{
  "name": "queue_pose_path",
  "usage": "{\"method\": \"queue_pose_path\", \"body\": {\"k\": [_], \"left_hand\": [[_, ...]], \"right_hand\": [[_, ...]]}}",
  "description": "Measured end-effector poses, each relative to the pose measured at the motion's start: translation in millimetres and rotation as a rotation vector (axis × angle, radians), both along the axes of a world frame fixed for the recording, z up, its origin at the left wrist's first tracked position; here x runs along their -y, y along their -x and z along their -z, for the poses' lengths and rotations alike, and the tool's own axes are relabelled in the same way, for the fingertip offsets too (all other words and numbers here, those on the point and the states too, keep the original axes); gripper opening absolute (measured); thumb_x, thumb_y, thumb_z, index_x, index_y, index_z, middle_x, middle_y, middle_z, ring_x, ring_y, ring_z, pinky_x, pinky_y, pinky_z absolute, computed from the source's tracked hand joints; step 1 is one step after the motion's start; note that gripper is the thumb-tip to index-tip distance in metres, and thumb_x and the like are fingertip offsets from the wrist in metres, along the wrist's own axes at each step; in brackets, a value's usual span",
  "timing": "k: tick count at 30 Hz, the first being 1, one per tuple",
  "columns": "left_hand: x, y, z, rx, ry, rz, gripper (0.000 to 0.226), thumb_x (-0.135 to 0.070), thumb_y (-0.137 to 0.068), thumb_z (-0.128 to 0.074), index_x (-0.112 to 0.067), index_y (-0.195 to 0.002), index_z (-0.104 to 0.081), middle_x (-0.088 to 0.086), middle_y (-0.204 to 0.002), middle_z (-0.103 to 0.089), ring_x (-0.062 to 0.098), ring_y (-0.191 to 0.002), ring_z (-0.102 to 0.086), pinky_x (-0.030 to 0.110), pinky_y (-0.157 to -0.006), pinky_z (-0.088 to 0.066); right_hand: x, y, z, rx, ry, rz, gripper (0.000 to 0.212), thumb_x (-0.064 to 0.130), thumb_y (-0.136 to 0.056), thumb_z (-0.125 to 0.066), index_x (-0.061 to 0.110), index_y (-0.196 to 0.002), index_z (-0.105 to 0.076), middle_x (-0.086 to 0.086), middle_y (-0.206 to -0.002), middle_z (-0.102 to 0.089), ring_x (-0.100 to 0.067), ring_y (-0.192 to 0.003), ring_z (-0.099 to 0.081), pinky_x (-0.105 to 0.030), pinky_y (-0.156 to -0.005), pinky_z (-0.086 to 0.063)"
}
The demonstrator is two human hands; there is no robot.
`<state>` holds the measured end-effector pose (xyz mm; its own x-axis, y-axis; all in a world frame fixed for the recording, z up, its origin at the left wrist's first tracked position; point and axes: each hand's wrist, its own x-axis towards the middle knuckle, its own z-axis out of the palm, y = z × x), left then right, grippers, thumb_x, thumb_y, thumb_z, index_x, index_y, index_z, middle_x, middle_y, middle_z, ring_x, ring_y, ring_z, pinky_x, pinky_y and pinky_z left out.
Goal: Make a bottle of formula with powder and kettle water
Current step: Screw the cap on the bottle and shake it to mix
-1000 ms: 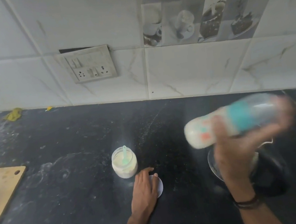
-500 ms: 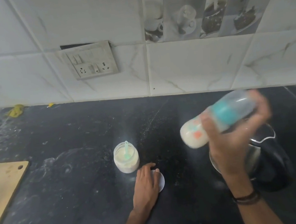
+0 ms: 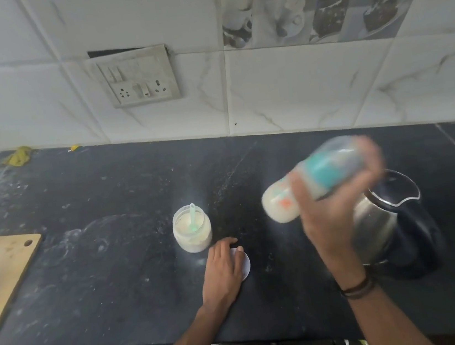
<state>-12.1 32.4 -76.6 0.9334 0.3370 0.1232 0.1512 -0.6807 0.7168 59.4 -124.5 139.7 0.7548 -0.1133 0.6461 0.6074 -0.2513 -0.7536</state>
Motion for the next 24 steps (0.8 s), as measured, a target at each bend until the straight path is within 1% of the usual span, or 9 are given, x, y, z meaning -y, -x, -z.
{"method": "queue_pose_path", "body": {"k": [2,3,7,9,13,18,20,22,24], "left_hand": [[-1,0,-1,0.002,0.001,0.006,0.024,-0.026,-0.104,-0.050,-0.018,-0.126,-0.055,-0.008,-0.127,-0.057,0.008,-0.118,-0.044,0.012,-0.100,-0.028],[0,1,-1,-0.003,0.010,0.006,0.024,-0.027,-0.104,-0.050,-0.019,-0.126,-0.055,-0.008,-0.127,-0.057,0.008,-0.118,-0.044,0.013,-0.100,-0.028],[1,1,-3,0.008,0.018,-0.009,0.025,-0.027,-0.104,-0.049,-0.018,-0.126,-0.055,-0.005,-0.125,-0.058,0.010,-0.117,-0.046,0.016,-0.100,-0.032],[1,1,-3,0.009,0.021,-0.011,0.025,-0.027,-0.104,-0.049,-0.017,-0.126,-0.056,-0.005,-0.125,-0.058,0.011,-0.117,-0.046,0.017,-0.100,-0.032],[0,2,-3,-0.001,0.053,-0.013,0.026,-0.029,-0.104,-0.049,-0.019,-0.127,-0.055,-0.007,-0.126,-0.057,0.009,-0.118,-0.045,0.017,-0.101,-0.032],[1,1,-3,0.010,0.035,-0.014,0.025,-0.028,-0.104,-0.049,-0.017,-0.126,-0.055,-0.005,-0.126,-0.057,0.010,-0.117,-0.045,0.023,-0.103,-0.036],[1,2,-3,0.008,0.033,-0.006,0.025,-0.029,-0.104,-0.048,-0.018,-0.126,-0.055,-0.006,-0.126,-0.057,0.009,-0.118,-0.045,0.023,-0.103,-0.036],[0,3,-4,0.000,0.037,-0.002,0.025,-0.030,-0.105,-0.048,-0.020,-0.127,-0.054,-0.008,-0.128,-0.056,0.008,-0.119,-0.044,0.020,-0.103,-0.034],[0,3,-4,-0.009,0.048,0.004,0.025,-0.031,-0.105,-0.047,-0.021,-0.128,-0.054,-0.009,-0.129,-0.056,0.006,-0.120,-0.043,0.020,-0.103,-0.034]], "right_hand": [[1,-1,17,-0.177,0.094,-0.147,0.085,0.015,-0.076,-0.089,0.035,-0.138,-0.035,0.041,-0.123,-0.049,0.013,-0.104,-0.059,-0.025,-0.093,-0.054],[3,2,19,-0.176,0.072,-0.174,0.085,0.013,-0.075,-0.089,0.034,-0.137,-0.035,0.040,-0.125,-0.048,0.010,-0.106,-0.059,-0.026,-0.093,-0.054],[6,12,-5,0.070,-0.091,0.006,0.088,-0.003,-0.079,-0.082,-0.018,-0.139,-0.020,-0.004,-0.131,-0.036,0.011,-0.118,-0.048,-0.013,-0.097,-0.044],[1,11,0,0.084,-0.051,0.058,0.090,-0.002,-0.078,-0.083,-0.025,-0.136,-0.019,-0.003,-0.130,-0.034,0.016,-0.120,-0.045,-0.009,-0.098,-0.041],[-1,10,19,-0.150,0.062,-0.177,0.084,0.014,-0.074,-0.088,0.016,-0.140,-0.037,0.028,-0.130,-0.048,0.008,-0.112,-0.056,-0.027,-0.098,-0.051],[7,19,-10,0.151,-0.166,0.085,0.089,0.019,-0.081,-0.075,-0.016,-0.139,-0.016,-0.017,-0.134,-0.030,0.001,-0.125,-0.047,-0.023,-0.102,-0.044],[2,14,-6,0.086,-0.139,0.074,0.089,0.028,-0.084,-0.080,0.003,-0.145,-0.020,-0.002,-0.140,-0.037,-0.002,-0.125,-0.051,-0.031,-0.102,-0.047],[-3,12,7,-0.080,0.002,-0.069,0.083,0.022,-0.080,-0.086,0.025,-0.141,-0.030,0.033,-0.131,-0.045,0.010,-0.114,-0.056,-0.034,-0.098,-0.051],[3,14,12,-0.094,0.007,-0.143,0.083,0.013,-0.075,-0.087,0.013,-0.140,-0.035,0.028,-0.130,-0.046,0.008,-0.112,-0.055,-0.031,-0.097,-0.052]]}}
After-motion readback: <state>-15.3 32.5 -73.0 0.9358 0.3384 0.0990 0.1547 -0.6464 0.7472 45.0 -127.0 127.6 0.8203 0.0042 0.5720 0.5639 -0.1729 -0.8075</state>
